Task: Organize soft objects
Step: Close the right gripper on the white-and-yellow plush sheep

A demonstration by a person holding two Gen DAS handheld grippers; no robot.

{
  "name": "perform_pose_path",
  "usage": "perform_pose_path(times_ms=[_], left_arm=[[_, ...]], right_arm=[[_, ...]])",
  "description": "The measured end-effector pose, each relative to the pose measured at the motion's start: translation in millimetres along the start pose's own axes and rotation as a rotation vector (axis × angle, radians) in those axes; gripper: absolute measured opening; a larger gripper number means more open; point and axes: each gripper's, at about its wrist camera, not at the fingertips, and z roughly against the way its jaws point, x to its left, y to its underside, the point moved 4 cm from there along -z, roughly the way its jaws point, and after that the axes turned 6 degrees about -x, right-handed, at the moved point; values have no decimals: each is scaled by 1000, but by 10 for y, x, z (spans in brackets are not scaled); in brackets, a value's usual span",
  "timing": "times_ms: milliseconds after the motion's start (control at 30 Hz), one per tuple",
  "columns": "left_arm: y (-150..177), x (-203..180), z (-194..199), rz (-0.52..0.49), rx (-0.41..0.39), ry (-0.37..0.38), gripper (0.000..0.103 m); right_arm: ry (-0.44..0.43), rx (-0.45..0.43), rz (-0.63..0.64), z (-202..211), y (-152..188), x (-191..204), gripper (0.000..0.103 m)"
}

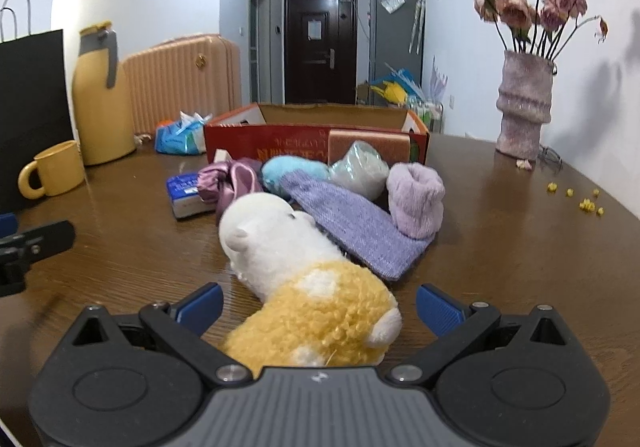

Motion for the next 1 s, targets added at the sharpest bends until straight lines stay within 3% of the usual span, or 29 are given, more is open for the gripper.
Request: perform_pose_path(times_ms=[133, 267, 467, 1000], left_arm=[[16, 33, -21, 4, 4, -7, 103], [26, 51, -48, 7, 9, -13, 103], [36, 44, -72, 5, 14, -15, 103], [7, -64, -118, -13, 22, -22, 103]], right_arm=[[-4, 47, -22, -142, 21, -13, 100], [-8, 89, -31, -251, 48, -12, 85], [-27, 96, -29, -265, 73, -6, 73], [-77, -9, -98, -57, -41, -193, 70]])
